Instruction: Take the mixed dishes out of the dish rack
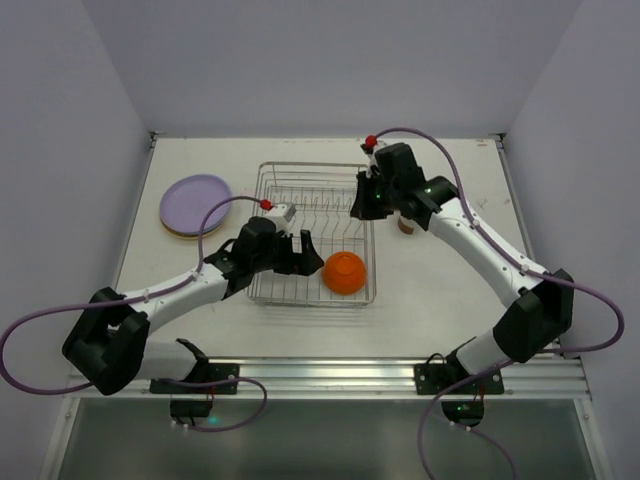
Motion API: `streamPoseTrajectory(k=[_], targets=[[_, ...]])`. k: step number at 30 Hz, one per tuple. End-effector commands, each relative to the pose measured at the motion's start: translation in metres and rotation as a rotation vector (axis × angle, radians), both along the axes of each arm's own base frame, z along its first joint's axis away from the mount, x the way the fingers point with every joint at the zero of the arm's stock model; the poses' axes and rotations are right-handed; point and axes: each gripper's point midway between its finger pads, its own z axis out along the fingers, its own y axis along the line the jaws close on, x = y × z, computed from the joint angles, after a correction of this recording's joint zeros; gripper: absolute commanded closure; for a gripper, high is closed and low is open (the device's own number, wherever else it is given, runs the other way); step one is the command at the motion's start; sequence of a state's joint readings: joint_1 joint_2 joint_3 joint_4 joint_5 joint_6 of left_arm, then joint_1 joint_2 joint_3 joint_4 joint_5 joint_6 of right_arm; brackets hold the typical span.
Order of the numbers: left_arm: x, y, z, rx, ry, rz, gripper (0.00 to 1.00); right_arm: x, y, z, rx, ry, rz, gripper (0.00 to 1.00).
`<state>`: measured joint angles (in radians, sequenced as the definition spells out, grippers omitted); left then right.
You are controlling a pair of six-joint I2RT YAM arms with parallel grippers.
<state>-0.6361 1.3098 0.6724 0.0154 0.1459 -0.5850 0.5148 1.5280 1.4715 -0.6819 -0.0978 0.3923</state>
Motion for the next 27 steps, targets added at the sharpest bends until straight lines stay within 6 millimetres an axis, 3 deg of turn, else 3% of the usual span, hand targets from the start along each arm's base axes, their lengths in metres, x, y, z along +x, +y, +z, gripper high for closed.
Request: streamPoseTrajectory(k=[1,2,4,5,7,10,18,27], targets=[[-0.001,-0.015,0.023,-0.132,-0.051,-0.054,0.00,-0.028,0.013,-0.007,0.055,0.020,0.008,1.00],[-0.004,-0.021,0.031,-0.182,-0.063,-0.078,0.00,-0.037,0.010,-0.024,0.043,0.051,0.007,1.00],[-0.011,-0.024,0.029,-0.222,-0.053,-0.101,0.00,-0.046,0.011,-0.021,0.074,0.029,0.007,1.00],[-0.013,-0.028,0.034,-0.254,-0.060,-0.122,0.00,-0.055,0.008,-0.032,0.070,0.050,0.010,1.00],[-0.015,-0.028,0.032,-0.259,-0.054,-0.128,0.00,-0.064,0.010,-0.031,0.093,0.042,0.028,1.00],[-0.016,-0.029,0.032,-0.260,-0.053,-0.140,0.00,-0.077,0.008,-0.050,0.054,0.079,0.034,1.00],[-0.013,-0.030,0.005,-0.208,0.011,-0.136,0.00,-0.080,0.009,-0.078,-0.003,0.116,0.017,1.00],[-0.008,-0.032,-0.010,-0.205,0.040,-0.111,0.00,-0.069,0.008,-0.092,-0.112,0.115,-0.049,1.00]])
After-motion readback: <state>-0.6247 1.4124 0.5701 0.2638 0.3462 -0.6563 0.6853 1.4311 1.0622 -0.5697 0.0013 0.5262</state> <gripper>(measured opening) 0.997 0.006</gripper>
